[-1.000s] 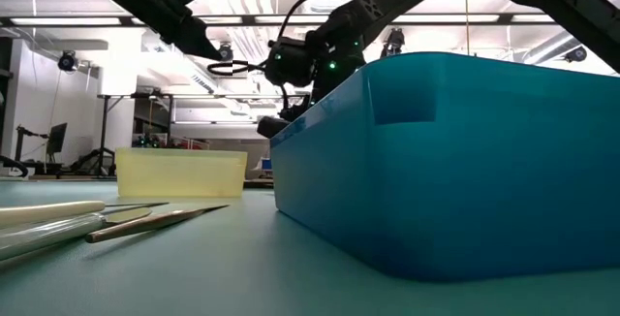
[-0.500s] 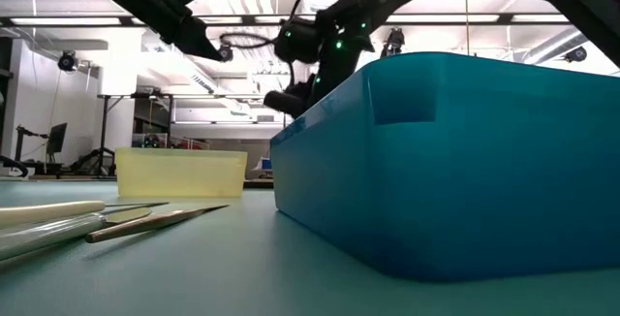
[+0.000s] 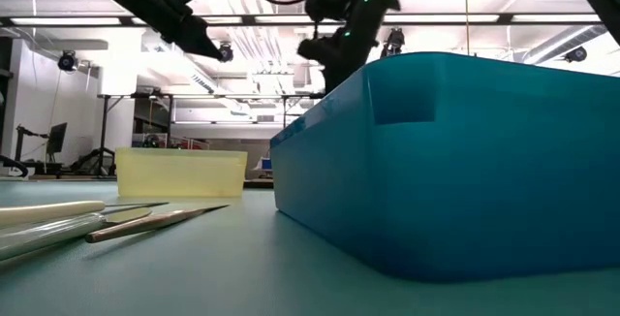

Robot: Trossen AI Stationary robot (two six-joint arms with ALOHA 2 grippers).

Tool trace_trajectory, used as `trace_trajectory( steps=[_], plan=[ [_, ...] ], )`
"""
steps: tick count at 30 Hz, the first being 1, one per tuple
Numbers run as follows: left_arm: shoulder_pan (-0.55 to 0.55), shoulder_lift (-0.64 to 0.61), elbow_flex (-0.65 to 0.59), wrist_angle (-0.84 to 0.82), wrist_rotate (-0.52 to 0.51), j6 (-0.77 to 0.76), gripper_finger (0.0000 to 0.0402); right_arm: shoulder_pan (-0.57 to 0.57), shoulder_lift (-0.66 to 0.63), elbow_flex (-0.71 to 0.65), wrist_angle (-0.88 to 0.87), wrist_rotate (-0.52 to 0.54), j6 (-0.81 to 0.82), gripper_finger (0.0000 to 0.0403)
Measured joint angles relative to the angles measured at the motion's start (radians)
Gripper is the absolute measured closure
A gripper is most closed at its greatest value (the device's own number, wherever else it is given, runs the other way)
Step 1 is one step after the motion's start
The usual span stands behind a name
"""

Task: Sort silverware by color (type)
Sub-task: Put the top green knife into the white bin

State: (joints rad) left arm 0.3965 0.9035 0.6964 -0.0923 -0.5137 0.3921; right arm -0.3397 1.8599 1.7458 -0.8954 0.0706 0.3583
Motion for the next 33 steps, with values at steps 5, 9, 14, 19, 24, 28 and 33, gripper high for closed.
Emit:
trace_trajectory(
  steps=[5,9,14,19,24,28,33],
  plan=[
    [0.0,0.0,0.0,0.005,0.0,0.0,0.0202,-0.006,-0.041,0.0,-0.168,0.009,-0.074,0.0374],
    [0.001,0.0,0.0,0.011,0.0,0.0,0.0202,-0.011,-0.052,0.001,-0.373,0.037,-0.143,0.0374],
    [0.001,0.0,0.0,0.013,0.0,0.0,0.0202,-0.021,-0.052,0.001,-0.582,0.085,-0.127,0.0374],
    [0.001,0.0,0.0,0.016,0.0,0.0,0.0202,-0.03,-0.052,0.0,-0.679,0.088,-0.124,0.0374],
    [0.001,0.0,0.0,0.017,0.0,0.0,0.0202,-0.038,-0.053,0.0,-0.674,0.087,-0.131,0.0374],
    [0.0,0.0,0.0,0.017,0.0,0.0,0.0202,-0.06,-0.053,0.0,-0.675,0.088,-0.143,0.0374],
    [0.0,0.0,0.0,0.017,0.0,0.0,0.0202,-0.1,-0.054,0.0,-0.675,0.088,-0.188,0.0374]
  ],
)
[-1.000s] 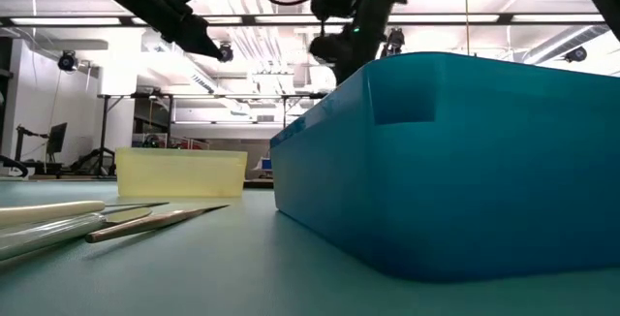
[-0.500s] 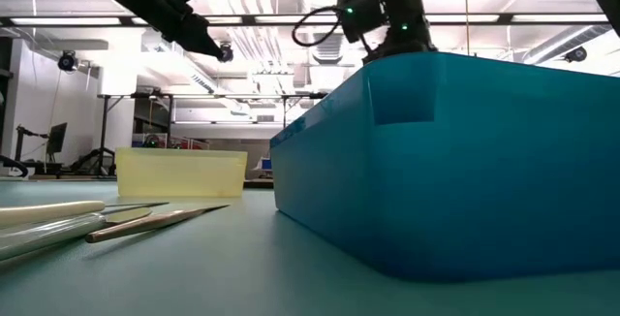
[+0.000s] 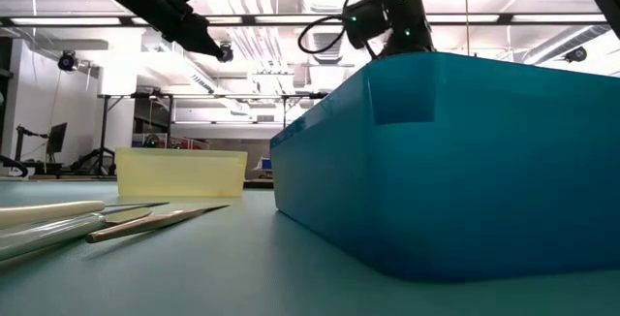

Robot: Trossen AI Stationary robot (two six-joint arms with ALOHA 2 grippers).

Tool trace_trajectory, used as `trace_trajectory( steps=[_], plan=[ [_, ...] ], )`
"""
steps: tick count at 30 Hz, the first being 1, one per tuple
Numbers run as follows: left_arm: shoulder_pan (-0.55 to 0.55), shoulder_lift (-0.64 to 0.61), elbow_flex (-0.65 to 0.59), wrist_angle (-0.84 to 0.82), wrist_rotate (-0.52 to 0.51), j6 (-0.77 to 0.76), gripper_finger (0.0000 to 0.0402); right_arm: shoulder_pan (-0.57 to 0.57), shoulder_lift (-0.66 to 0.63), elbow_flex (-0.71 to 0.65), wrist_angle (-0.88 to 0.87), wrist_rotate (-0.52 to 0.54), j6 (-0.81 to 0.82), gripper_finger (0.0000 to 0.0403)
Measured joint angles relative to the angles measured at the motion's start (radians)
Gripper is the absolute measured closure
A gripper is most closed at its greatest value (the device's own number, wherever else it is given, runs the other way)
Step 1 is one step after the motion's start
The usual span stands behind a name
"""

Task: Sort silverware by color (type)
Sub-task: Put the top green knife into the white bin

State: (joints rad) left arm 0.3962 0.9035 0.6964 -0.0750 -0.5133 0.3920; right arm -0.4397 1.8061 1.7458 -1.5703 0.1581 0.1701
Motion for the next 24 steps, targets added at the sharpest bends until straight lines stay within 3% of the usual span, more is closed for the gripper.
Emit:
trace_trajectory(
  steps=[13,24],
  plan=[
    [0.0,0.001,-0.003,0.0,0.0,0.0,0.0202,-0.071,-0.025,-0.012,0.0,-0.001,-0.093,0.0374],
    [0.0,0.0,-0.004,0.006,0.0,0.0,0.0202,-0.081,-0.172,-0.228,0.012,0.0,-0.094,0.0374]
  ],
)
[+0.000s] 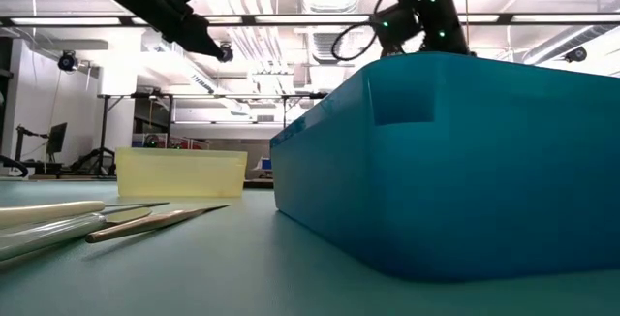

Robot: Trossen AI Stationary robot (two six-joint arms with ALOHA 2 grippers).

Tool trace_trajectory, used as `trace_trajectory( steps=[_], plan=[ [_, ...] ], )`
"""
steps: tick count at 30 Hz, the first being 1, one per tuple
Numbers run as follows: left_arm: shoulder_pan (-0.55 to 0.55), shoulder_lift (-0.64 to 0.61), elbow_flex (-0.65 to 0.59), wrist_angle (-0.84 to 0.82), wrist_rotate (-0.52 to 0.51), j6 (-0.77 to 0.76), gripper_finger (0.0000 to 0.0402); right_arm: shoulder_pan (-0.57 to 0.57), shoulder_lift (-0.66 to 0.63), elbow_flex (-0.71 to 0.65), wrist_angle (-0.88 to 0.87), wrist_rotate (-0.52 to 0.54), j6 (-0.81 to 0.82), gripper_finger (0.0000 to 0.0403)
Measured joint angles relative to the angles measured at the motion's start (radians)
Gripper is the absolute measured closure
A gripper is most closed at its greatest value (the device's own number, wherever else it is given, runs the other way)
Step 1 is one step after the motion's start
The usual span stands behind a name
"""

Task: Sort silverware by color (type)
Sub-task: Put the top green knife into the white bin

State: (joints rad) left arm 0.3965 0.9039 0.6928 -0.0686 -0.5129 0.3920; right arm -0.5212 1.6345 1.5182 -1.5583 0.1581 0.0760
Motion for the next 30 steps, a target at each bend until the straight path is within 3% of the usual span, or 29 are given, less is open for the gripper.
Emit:
trace_trajectory(
  steps=[6,30],
  plan=[
    [0.0,0.0,0.0,0.006,0.0,0.0,0.0202,0.0,-0.015,-0.059,0.026,0.001,-0.03,0.0374],
    [0.001,0.007,0.0,0.01,0.0,0.0,0.0202,-0.016,0.095,-0.055,0.168,0.036,-0.214,0.0374]
  ],
)
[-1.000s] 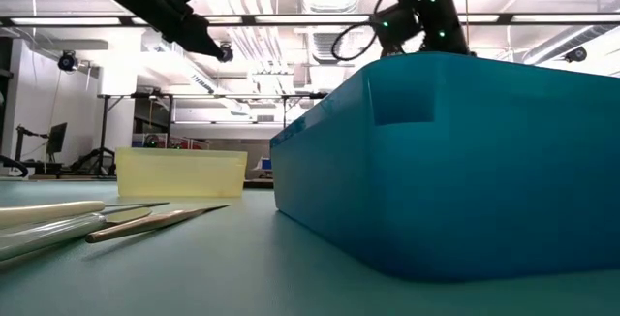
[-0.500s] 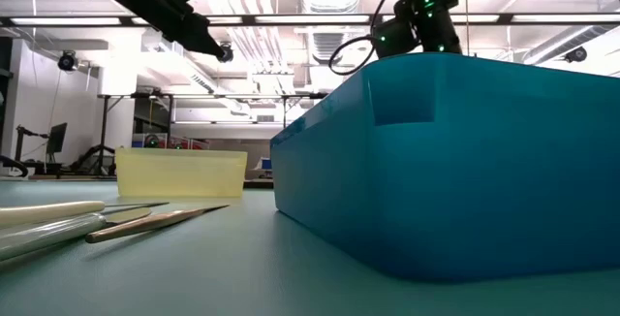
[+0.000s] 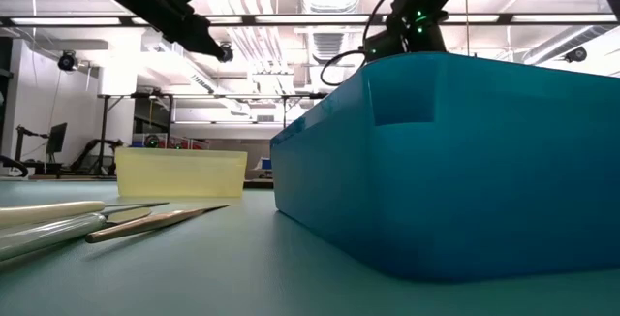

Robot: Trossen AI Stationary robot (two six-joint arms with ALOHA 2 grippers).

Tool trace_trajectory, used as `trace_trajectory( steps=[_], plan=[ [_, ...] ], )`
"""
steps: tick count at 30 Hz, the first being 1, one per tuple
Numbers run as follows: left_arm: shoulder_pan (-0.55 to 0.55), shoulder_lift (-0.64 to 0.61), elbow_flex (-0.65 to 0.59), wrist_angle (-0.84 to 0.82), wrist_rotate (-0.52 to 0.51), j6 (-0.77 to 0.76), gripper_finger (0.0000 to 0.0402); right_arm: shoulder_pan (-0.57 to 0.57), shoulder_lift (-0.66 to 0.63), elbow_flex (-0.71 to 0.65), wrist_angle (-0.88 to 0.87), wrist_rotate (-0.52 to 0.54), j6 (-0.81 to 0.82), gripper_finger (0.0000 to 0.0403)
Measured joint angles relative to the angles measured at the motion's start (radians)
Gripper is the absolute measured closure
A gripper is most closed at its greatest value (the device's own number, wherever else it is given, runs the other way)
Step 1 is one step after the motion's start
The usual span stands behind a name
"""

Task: Sort silverware by color (type)
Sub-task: Put the top green knife into the white bin

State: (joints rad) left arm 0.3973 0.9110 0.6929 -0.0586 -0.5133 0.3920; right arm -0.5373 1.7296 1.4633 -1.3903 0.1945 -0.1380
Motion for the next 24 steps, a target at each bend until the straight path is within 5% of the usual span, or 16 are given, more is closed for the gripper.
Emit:
trace_trajectory(
  steps=[24],
  plan=[
    [-0.001,0.037,0.0,0.038,0.0,0.022,0.0202,0.0,0.006,0.0,0.081,-0.01,-0.003,0.0374]
  ],
)
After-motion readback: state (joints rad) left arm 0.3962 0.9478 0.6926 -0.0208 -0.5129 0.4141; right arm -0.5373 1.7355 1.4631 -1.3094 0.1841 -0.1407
